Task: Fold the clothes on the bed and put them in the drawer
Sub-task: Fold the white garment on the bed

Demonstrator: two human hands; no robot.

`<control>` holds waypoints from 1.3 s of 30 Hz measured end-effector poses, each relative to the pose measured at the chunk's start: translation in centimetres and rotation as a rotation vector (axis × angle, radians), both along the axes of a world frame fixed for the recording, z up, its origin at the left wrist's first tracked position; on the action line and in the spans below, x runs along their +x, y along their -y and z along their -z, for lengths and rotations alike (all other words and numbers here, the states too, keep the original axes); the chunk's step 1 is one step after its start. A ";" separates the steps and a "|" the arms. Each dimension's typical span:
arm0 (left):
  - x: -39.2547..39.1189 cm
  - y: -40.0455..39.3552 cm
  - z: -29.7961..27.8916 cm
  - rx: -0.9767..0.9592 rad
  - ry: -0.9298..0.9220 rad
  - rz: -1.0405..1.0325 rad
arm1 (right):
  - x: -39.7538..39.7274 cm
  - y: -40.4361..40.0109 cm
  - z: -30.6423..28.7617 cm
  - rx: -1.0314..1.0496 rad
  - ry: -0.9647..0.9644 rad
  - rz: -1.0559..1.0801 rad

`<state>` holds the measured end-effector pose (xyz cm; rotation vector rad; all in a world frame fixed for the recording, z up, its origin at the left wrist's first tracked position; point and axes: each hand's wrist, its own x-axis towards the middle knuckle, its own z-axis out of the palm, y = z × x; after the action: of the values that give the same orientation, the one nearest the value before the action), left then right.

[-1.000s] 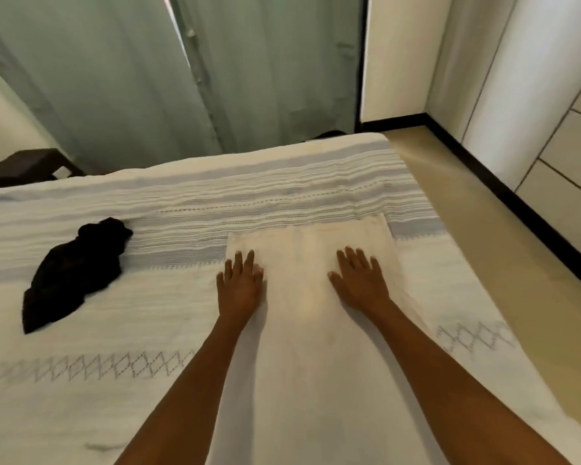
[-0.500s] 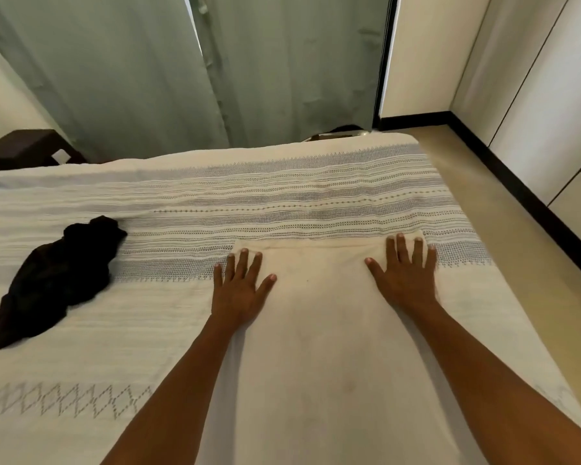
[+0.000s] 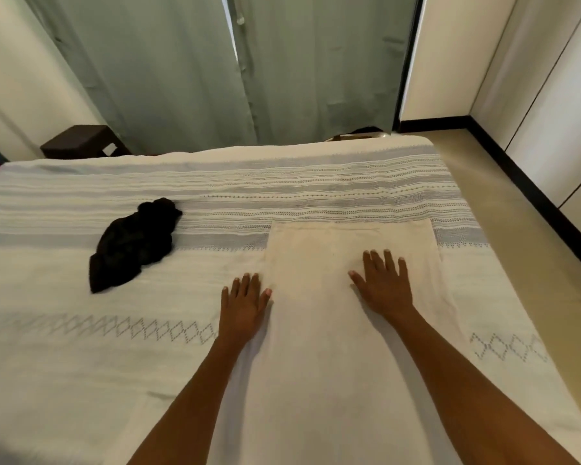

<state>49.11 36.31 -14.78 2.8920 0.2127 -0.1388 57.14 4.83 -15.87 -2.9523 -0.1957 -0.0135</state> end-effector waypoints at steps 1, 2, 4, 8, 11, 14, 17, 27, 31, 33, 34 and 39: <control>-2.3 -0.5 -0.5 -0.028 -0.005 0.002 | -1.8 -1.3 -0.1 0.017 0.003 -0.043; -4.0 -0.9 -0.7 -0.050 -0.019 0.015 | -3.2 -2.5 -0.1 0.030 -0.008 -0.078; -8.0 -2.5 -0.9 -0.079 -0.023 0.015 | -6.5 -5.6 -0.6 0.057 -0.043 -0.172; -14.8 -6.5 -1.9 -0.097 0.133 -0.086 | -12.8 -11.7 -0.8 0.175 0.006 -0.458; -21.0 -9.1 -4.1 -0.149 0.151 -0.327 | -17.6 -16.9 -1.1 0.278 0.050 -0.600; -24.9 -13.7 -3.2 -0.131 -0.118 -0.531 | -21.4 -21.2 -1.6 0.328 0.036 -0.672; -27.8 -17.3 -3.0 -0.163 -0.371 -0.485 | -24.5 -24.3 -2.5 0.266 -0.009 -0.634; -31.8 -16.1 -6.9 -0.655 -0.214 -0.438 | -28.9 -25.9 -4.5 0.597 -0.520 -0.290; -32.1 -13.3 -8.2 -0.879 -0.099 -0.301 | -29.1 -25.6 -7.3 1.055 -0.890 0.010; -32.1 -11.2 -8.6 -0.941 -0.077 -0.230 | -28.8 -25.2 -8.4 1.066 -0.966 0.032; -32.1 -10.0 -8.6 -0.939 -0.076 -0.179 | -28.8 -25.0 -8.8 1.059 -0.976 0.039; -32.2 -4.8 -7.4 -0.852 -0.064 -0.007 | -28.0 -22.7 -9.9 0.767 -0.891 -0.075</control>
<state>16.92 41.16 -7.41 2.0407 0.1286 -0.2484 29.10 27.51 -6.00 -1.9486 -0.1223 0.9662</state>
